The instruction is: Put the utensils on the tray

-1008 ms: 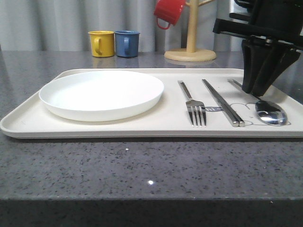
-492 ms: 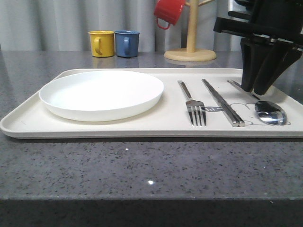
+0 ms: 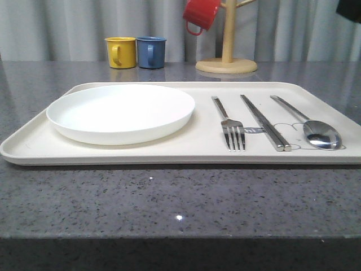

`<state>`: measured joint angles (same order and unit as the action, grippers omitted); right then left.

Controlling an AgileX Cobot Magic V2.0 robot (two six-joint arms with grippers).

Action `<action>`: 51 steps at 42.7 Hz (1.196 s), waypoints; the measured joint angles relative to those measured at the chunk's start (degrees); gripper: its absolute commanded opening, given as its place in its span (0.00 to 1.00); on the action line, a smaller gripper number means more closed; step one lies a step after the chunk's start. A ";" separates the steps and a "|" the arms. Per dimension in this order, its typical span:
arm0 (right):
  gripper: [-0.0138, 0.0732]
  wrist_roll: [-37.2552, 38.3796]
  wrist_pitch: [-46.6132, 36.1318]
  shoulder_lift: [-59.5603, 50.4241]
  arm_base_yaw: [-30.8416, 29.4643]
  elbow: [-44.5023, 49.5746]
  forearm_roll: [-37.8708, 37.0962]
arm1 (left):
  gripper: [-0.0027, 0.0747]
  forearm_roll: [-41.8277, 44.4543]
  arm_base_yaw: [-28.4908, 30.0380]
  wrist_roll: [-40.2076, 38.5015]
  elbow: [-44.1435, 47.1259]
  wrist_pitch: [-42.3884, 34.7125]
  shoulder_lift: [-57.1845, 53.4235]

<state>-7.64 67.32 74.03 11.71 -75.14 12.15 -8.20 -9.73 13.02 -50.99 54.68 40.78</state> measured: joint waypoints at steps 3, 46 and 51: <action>0.39 -0.58 -2.42 -4.97 0.00 3.72 -0.62 | 0.34 0.00 0.00 0.00 0.00 0.00 0.00; 0.08 -1.30 -18.63 -49.99 0.00 35.34 -4.53 | 0.19 0.00 0.00 0.00 0.00 -0.34 0.00; 0.08 -1.30 -18.84 -49.99 0.00 35.34 -4.53 | 0.01 0.00 0.00 0.00 0.00 -0.34 0.00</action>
<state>-8.94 48.48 24.04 11.71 -39.80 7.62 -8.20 -9.73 13.02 -50.99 54.34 40.78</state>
